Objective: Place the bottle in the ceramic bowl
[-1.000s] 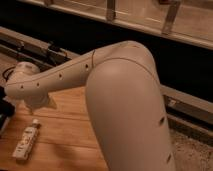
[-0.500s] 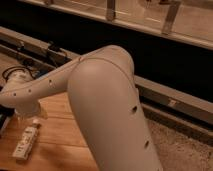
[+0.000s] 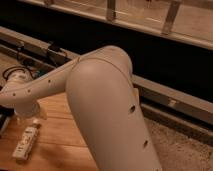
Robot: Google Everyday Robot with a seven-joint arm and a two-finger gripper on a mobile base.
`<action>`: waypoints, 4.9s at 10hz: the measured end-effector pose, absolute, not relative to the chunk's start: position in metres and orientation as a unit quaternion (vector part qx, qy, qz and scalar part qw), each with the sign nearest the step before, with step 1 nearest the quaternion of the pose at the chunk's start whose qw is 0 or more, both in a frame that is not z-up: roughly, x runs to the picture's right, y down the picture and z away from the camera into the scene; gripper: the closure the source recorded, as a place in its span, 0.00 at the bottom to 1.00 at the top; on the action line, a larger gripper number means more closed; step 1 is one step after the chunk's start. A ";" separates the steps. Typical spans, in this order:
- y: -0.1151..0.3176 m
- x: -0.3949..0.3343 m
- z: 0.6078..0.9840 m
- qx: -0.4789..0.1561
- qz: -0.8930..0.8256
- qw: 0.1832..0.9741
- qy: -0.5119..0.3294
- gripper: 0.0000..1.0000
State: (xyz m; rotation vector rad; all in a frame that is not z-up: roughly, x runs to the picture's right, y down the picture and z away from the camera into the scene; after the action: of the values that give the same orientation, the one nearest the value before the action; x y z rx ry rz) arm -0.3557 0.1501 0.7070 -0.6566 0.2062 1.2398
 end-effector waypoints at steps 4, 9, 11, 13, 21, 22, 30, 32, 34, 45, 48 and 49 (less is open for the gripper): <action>0.182 -0.379 0.714 -0.328 0.530 0.777 0.089 0.35; 0.209 -0.390 0.744 -0.355 0.517 0.771 0.108 0.35; 0.219 -0.397 0.751 -0.367 0.512 0.769 0.112 0.35; 0.226 -0.405 0.752 -0.375 0.505 0.769 0.114 0.35; 0.264 -0.429 0.783 -0.394 0.484 0.767 0.146 0.60; 0.263 -0.429 0.783 -0.394 0.485 0.767 0.146 0.67; 0.134 -0.392 0.747 -0.320 0.523 0.787 0.072 1.00; 0.097 -0.370 0.759 -0.294 0.542 0.784 0.067 1.00; 0.086 -0.361 0.764 -0.286 0.551 0.781 0.068 1.00; 0.020 -0.259 0.763 -0.233 0.621 0.747 0.042 1.00; 0.012 -0.200 0.748 -0.209 0.656 0.725 0.022 1.00; 0.013 -0.200 0.748 -0.209 0.656 0.725 0.022 1.00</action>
State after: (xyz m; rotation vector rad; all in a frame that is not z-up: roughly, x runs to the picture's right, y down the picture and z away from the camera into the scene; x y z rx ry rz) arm -0.1996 0.0127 0.7483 -0.4618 0.0484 1.4469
